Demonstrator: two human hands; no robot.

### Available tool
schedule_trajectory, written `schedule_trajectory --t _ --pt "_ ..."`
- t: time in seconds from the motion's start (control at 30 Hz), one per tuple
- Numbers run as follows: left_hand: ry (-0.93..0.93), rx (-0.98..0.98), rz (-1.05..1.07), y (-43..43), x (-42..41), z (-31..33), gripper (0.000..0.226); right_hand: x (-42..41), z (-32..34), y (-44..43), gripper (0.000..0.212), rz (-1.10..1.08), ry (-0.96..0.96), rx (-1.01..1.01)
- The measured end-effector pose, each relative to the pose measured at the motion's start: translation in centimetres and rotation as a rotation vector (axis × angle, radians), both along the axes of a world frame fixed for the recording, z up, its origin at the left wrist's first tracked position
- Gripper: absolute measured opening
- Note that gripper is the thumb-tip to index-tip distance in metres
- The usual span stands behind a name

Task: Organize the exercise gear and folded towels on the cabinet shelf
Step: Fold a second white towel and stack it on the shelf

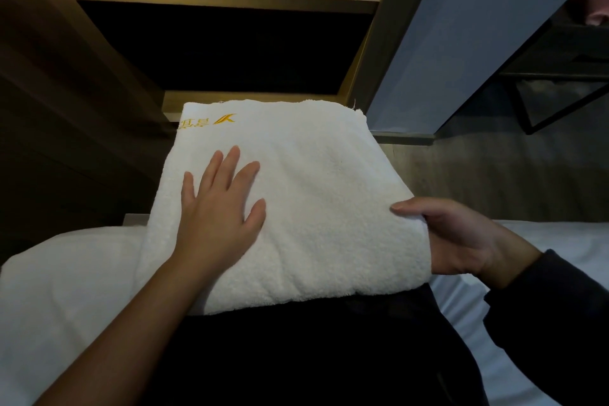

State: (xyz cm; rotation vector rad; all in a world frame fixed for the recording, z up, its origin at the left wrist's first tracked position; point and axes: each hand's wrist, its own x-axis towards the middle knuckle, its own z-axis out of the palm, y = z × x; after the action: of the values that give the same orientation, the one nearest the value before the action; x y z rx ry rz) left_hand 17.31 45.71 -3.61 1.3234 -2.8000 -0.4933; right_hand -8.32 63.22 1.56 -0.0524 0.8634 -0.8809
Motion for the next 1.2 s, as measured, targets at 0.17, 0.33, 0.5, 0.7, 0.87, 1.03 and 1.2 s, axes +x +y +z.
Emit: schedule_trajectory --t 0.17,0.33,0.5,0.7,0.87,1.03,1.2 --pt "-0.002 -0.007 0.009 0.0 0.1 -0.1 0.063 0.1 -0.5 0.9 0.048 -0.016 0.093 -0.002" --pt "-0.02 0.001 -0.001 0.2 -0.1 -0.1 0.064 -0.5 -0.8 3.1 0.069 0.097 0.379 0.014" --pt "-0.011 -0.011 -0.003 0.0 0.0 -0.1 0.062 -0.1 -0.8 3.3 0.046 -0.02 0.357 -0.097" --pt "-0.018 0.005 0.022 0.0 0.3 -0.2 0.064 -0.2 -1.4 4.3 0.044 0.002 0.493 0.075" --pt "-0.107 0.005 0.05 1.0 -0.6 0.9 0.066 0.7 0.3 2.9 0.058 0.115 0.869 0.143" --pt "0.069 -0.02 -0.286 5.8 -3.5 2.1 0.067 4.7 -0.4 0.1 0.071 0.385 2.025 -0.233" --pt "-0.192 -0.079 -0.252 5.5 -2.2 0.1 0.071 6.1 -3.2 -1.6 0.079 0.811 2.051 -0.218"
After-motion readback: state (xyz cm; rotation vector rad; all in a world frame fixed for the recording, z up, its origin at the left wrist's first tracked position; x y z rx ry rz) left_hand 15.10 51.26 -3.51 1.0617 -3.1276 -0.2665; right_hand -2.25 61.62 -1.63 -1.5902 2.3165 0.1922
